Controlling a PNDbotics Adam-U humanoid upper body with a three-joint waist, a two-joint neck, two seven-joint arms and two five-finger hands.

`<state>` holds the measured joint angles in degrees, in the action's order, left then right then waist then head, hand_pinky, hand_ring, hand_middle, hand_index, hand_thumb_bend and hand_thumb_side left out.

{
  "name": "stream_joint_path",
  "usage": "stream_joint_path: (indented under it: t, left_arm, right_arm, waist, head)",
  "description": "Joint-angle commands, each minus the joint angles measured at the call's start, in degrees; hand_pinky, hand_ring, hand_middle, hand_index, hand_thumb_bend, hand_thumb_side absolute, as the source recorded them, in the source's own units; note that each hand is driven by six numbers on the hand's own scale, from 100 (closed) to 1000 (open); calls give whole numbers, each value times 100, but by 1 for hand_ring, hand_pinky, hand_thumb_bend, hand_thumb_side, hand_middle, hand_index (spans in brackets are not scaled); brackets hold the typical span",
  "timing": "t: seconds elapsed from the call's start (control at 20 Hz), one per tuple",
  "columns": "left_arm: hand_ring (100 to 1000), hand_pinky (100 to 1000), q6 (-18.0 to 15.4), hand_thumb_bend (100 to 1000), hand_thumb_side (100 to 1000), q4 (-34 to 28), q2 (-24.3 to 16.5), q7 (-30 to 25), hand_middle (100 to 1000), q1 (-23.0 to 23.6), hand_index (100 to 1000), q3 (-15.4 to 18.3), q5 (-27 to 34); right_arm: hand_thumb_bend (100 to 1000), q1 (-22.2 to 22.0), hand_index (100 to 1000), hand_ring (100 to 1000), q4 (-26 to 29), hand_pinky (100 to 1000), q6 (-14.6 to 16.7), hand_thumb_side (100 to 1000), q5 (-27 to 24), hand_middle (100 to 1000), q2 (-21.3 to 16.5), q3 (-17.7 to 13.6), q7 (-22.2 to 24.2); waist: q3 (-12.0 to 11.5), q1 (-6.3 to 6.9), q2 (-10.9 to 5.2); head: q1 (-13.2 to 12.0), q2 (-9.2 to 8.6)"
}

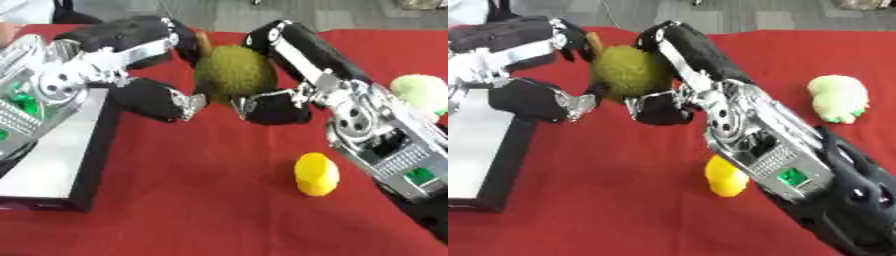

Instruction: Pick up the objects with one hand, pass them to the other hand, and then place them into the box on the other side of the table.

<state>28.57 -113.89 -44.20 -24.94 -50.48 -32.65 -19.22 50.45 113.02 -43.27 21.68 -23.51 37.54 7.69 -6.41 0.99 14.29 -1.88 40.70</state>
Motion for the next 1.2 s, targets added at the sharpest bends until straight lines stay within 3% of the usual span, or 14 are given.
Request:
stream_joint_path:
  t: [0.05,0.2,0.5,0.85,1.2]
  left_arm:
    - [723,751,-13,100,443,-70,-23,552,576,-118,671,59,439]
    - [630,722,-182,100,333,-70,1,1025,480,-129,546,19,1040]
    - [582,700,-243,100,353,-70,-2,1538,392,-138,433,-73,1955]
    - [545,670,-80,100,343,-70,12,1543,324,-138,316,-154,1772]
    - [533,661,74,100,324,-70,19,1368,320,-112,379,-188,1400]
  right_arm:
    - [101,89,529,633,157,821,-2,100,-34,543,-56,-82,-17]
    - [100,82,528,632,157,819,-42,100,-33,542,-56,-86,-46]
    - [100,63,532,634,157,820,-76,100,-37,546,-60,-89,-98]
    - [100,56,567,659,157,821,-100,100,-46,577,-71,-104,-147]
    - [100,45,574,660,157,821,-88,100,-101,583,-81,-109,-206]
  waist:
    - [-3,32,-101]
    - [-3,32,-98]
    - [3,32,-93]
    - [17,39,-89]
    - [30,45,-85]
  head:
    - [-10,12]
    - [-14,22]
    - [-36,37]
    - [-51,51]
    - [-61,45]
